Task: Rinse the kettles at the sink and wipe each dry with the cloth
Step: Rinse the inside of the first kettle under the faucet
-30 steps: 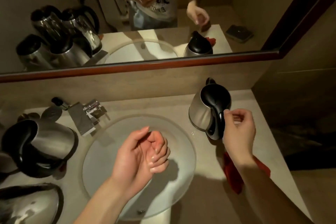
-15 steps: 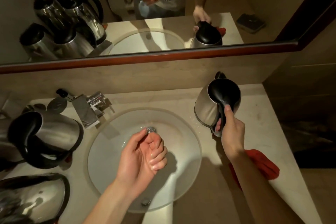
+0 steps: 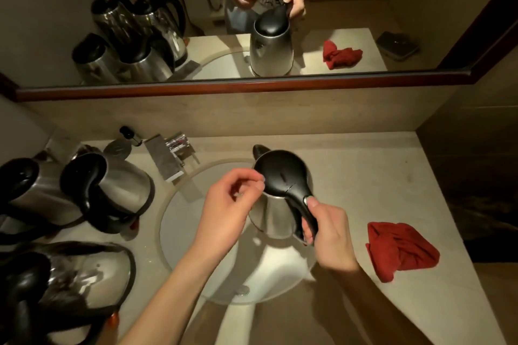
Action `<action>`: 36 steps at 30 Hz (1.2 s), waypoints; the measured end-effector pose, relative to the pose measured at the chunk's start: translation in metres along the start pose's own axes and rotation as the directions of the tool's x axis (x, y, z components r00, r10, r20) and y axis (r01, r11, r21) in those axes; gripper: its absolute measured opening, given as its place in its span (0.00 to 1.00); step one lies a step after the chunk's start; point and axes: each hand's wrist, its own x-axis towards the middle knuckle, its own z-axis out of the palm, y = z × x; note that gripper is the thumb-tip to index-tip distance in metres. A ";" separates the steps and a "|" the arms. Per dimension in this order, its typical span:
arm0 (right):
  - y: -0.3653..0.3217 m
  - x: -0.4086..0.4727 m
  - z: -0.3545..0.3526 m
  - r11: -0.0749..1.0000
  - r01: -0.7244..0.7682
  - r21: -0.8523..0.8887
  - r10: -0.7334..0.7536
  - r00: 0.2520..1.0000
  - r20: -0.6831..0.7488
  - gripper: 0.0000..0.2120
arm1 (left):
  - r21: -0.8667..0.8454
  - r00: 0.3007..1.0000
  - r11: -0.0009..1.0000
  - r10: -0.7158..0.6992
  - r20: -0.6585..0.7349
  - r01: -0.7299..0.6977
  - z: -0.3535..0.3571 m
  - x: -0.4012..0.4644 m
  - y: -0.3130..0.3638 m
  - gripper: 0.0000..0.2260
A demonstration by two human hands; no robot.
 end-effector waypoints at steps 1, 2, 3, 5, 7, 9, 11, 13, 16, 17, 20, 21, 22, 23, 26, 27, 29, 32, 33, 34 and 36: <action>-0.002 -0.008 0.007 1.000 -0.002 -0.001 0.002 0.999 0.038 0.26 | 0.071 0.999 0.997 0.042 -0.023 -0.041 -0.004 -0.001 -0.002 0.07; -0.003 -0.015 0.013 1.000 -0.003 -0.005 0.004 0.997 0.081 0.26 | 0.172 0.995 0.982 0.092 -0.045 -0.083 -0.008 -0.001 -0.005 0.09; -0.004 -0.021 0.020 1.000 -0.002 -0.014 0.004 0.992 0.125 0.26 | 0.285 0.987 0.950 0.148 -0.057 -0.126 -0.011 -0.001 -0.010 0.12; -0.004 -0.029 0.031 1.000 0.001 -0.027 0.004 0.980 0.197 0.28 | 0.461 0.981 0.874 0.190 -0.037 -0.152 -0.019 -0.001 -0.021 0.22; -0.005 -0.036 0.039 1.000 -0.004 -0.031 0.011 0.972 0.237 0.30 | 0.540 0.989 0.835 0.144 -0.024 -0.108 -0.028 -0.003 -0.030 0.29; -0.008 -0.041 0.046 0.999 -0.009 -0.033 0.017 0.967 0.255 0.28 | 0.550 0.993 0.831 0.115 -0.034 -0.077 -0.034 -0.006 -0.035 0.30; -0.009 -0.044 0.050 0.999 0.000 -0.042 0.011 0.964 0.265 0.26 | 0.546 0.989 0.833 0.141 -0.052 -0.090 -0.039 -0.009 -0.038 0.27; -0.010 -0.046 0.052 0.998 0.023 -0.055 -0.006 0.962 0.275 0.28 | 0.540 0.985 0.836 0.159 -0.066 -0.099 -0.042 -0.012 -0.037 0.26; -0.010 -0.048 0.052 0.997 0.051 -0.062 -0.032 0.960 0.279 0.31 | 0.508 0.986 0.857 0.145 -0.078 -0.086 -0.044 -0.016 -0.036 0.26; -0.011 -0.049 0.052 0.996 0.061 -0.065 -0.041 0.960 0.278 0.31 | 0.493 0.989 0.868 0.126 -0.083 -0.069 -0.044 -0.017 -0.036 0.27; -0.010 -0.052 0.053 0.996 0.067 -0.067 -0.047 0.962 0.270 0.32 | 0.438 0.987 0.898 0.105 -0.125 -0.040 -0.043 -0.019 -0.033 0.28; -0.009 -0.053 0.053 0.995 0.064 -0.071 -0.043 0.963 0.266 0.32 | 0.427 0.979 0.902 0.137 -0.149 -0.062 -0.043 -0.021 -0.032 0.28; -0.008 -0.053 0.053 0.995 0.061 -0.078 -0.038 0.964 0.263 0.32 | 0.425 0.968 0.900 0.183 -0.173 -0.095 -0.043 -0.023 -0.029 0.28; -0.006 -0.053 0.053 0.995 0.058 -0.085 -0.034 0.965 0.261 0.32 | 0.431 0.953 0.892 0.236 -0.189 -0.136 -0.043 -0.025 -0.027 0.27; 0.001 -0.051 0.053 0.995 0.044 -0.091 -0.019 0.966 0.258 0.34 | 0.492 0.893 0.824 0.412 -0.182 -0.280 -0.040 -0.034 -0.023 0.23; 0.004 -0.050 0.052 0.995 0.035 -0.090 -0.012 0.967 0.254 0.33 | 0.516 0.865 0.793 0.469 -0.177 -0.324 -0.038 -0.036 -0.024 0.21; 0.009 -0.047 0.051 0.996 0.022 -0.090 0.001 0.969 0.246 0.31 | 0.540 0.820 0.751 0.544 -0.179 -0.380 -0.035 -0.038 -0.030 0.18; 0.016 -0.038 0.049 0.994 -0.001 -0.108 0.029 0.965 0.260 0.26 | 0.537 0.806 0.748 0.559 -0.192 -0.391 -0.036 -0.036 -0.039 0.15; 0.019 -0.035 0.050 0.993 -0.012 -0.116 0.044 0.959 0.279 0.25 | 0.538 0.810 0.749 0.554 -0.191 -0.386 -0.038 -0.034 -0.042 0.15; 0.021 -0.031 0.051 0.992 -0.027 -0.126 0.064 0.949 0.307 0.25 | 0.543 0.817 0.750 0.546 -0.187 -0.378 -0.039 -0.031 -0.045 0.15; 0.026 -0.025 0.057 0.984 -0.050 -0.172 0.112 0.920 0.374 0.26 | 0.554 0.832 0.753 0.524 -0.181 -0.354 -0.044 -0.025 -0.054 0.15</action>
